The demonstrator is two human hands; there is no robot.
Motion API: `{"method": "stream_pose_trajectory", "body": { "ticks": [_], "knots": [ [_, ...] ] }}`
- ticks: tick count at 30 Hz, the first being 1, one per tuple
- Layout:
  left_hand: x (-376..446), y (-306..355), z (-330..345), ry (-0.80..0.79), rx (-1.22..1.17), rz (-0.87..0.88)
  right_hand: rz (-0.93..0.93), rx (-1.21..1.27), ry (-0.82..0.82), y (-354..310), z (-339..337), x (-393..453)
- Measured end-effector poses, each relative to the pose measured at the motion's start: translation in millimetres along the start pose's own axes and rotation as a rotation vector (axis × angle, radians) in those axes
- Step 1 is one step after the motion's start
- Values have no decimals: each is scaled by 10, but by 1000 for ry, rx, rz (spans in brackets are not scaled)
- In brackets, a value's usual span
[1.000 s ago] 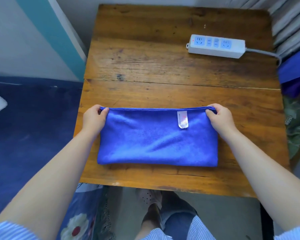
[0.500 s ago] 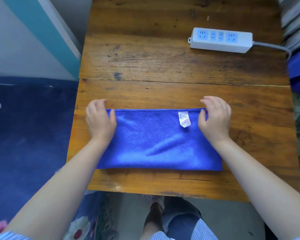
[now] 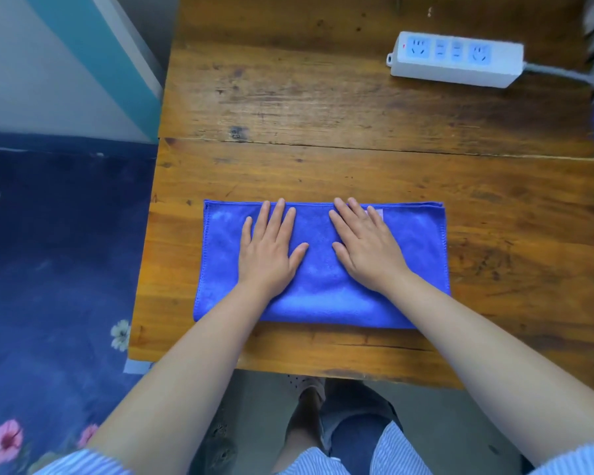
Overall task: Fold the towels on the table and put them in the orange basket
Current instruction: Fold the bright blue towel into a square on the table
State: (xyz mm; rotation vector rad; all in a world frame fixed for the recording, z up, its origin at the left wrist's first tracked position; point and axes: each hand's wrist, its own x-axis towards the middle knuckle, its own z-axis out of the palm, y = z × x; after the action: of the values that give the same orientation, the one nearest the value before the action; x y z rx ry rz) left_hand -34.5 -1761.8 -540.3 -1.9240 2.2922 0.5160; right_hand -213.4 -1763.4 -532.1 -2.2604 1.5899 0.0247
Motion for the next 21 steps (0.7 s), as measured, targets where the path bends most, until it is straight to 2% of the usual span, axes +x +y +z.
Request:
{"method": "stream_pose_trajectory", "body": {
  "ticks": [6, 12, 17, 19, 21],
  "knots": [
    [50, -198, -13, -8, 34, -3, 117, -66, -2, 58, 34, -39],
    [-33, -616, -101, 15, 27, -133, 294, -84, 0, 351, -54, -295],
    [-65, -800, -207, -45, -15, -277, 448, -59, 15, 565, -105, -414],
    [-120, -789, -266, -7, 1, -300, 554, -8, 45, 613, -142, -453],
    [-251, -679, -282, 75, 28, -228, 610, 7, 84, 560, -178, -527]
  ]
}}
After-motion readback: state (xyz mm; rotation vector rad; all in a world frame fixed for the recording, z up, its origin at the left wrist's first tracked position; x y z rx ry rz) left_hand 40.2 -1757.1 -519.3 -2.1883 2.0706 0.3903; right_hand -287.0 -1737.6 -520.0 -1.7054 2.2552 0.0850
